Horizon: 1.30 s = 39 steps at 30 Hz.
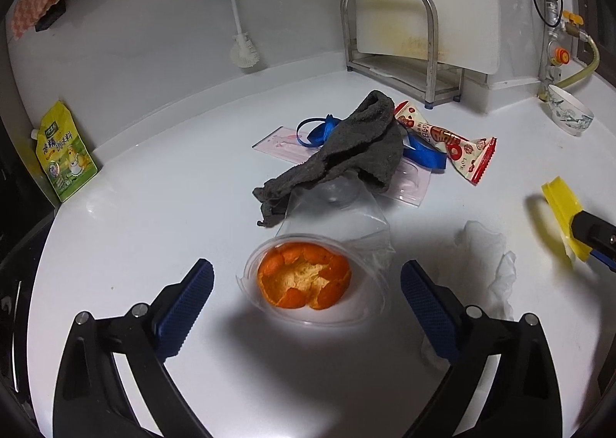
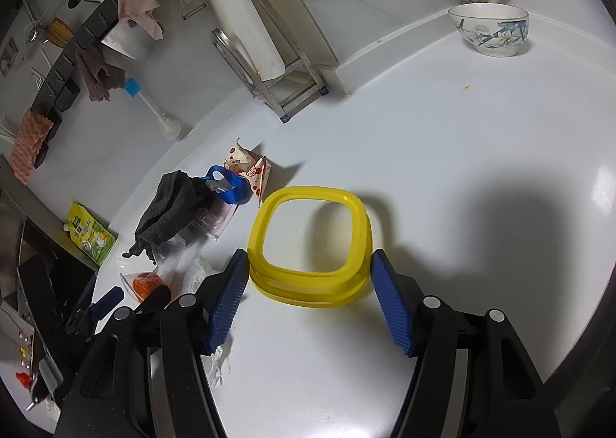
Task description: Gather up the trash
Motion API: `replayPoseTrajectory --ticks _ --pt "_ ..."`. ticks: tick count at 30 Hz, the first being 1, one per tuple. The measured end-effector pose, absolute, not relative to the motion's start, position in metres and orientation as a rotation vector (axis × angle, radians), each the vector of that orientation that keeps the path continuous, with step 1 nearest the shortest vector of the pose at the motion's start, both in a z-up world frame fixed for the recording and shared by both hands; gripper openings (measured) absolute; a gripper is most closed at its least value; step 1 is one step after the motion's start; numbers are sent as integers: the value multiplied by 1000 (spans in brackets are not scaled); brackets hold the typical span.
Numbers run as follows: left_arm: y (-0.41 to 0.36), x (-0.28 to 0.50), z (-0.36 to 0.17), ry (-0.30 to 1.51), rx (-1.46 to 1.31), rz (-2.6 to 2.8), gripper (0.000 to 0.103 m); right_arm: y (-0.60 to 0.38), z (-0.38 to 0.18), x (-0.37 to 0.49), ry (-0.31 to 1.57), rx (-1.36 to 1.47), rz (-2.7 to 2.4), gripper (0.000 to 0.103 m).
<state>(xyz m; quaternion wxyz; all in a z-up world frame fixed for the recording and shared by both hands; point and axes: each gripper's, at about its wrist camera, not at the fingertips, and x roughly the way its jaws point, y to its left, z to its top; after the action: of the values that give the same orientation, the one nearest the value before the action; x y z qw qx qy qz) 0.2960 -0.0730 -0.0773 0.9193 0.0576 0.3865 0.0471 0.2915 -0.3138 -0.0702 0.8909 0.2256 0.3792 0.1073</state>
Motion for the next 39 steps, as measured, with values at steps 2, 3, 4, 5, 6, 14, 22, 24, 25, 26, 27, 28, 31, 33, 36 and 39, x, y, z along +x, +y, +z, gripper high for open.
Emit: replayPoseTrajectory --ticks 2,3,4,5,6,14,22,24,25,26,27,28,31,33,36,39 --pt "-72 295 -77 792 105 83 78 -315 -70 291 786 469 223 63" --pt "-72 295 -77 792 105 84 75 -314 -70 291 786 470 223 63" --pt "-72 293 -76 783 103 84 72 -314 -70 291 786 469 223 63" --pt "-71 292 -74 777 98 82 70 -315 -70 291 786 470 223 63" --pt "-70 290 -73 776 85 74 67 -315 -70 292 786 470 223 63" --pt "-60 269 -66 750 47 77 66 -317 -70 290 780 468 223 63" --pt "-46 235 -57 725 44 73 65 -314 -63 281 744 476 246 63" --pt "-42 223 -52 713 43 64 64 -314 -61 275 735 482 250 63" --pt "-40 216 -50 707 42 59 64 -313 -60 270 729 488 253 63" --pt "-38 209 -47 702 44 52 64 -313 -59 266 723 489 255 63" --pt "-37 202 -45 698 44 44 64 -311 -58 261 717 484 255 63" --pt "-35 195 -43 692 46 37 63 -309 -57 255 711 471 252 63" --pt "-32 174 -36 676 54 15 64 -305 -57 239 714 437 236 63" --pt "-30 162 -35 682 51 -1 63 -304 -55 221 707 438 223 63" --pt "-28 142 -35 687 39 -21 63 -300 -50 190 691 433 212 63" --pt "-26 119 -36 681 31 -33 63 -292 -48 152 683 435 219 63"
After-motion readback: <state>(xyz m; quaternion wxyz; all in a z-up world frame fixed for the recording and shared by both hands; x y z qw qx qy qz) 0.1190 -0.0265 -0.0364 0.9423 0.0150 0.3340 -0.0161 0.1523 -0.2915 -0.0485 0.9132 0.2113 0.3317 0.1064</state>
